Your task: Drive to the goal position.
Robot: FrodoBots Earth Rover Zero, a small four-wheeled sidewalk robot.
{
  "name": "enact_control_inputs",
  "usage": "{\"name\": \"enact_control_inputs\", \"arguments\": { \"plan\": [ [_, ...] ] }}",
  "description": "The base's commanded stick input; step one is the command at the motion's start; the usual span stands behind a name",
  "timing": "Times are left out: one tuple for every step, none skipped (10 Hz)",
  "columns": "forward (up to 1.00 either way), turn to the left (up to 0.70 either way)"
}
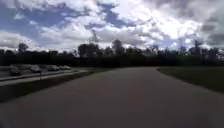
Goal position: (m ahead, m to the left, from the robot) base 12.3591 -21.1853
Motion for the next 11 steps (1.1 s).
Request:
{"name": "enact_control_inputs", "arguments": {
  "plan": [
    [1.0, -0.1],
    [1.0, -0.11],
    [1.0, -0.11],
    [1.0, -0.11],
    [1.0, -0.11],
    [1.0, -0.11],
    [1.0, -0.11],
    [1.0, -0.11],
    [1.0, -0.11],
    [1.0, -0.11],
    [1.0, -0.11]
  ]
}}
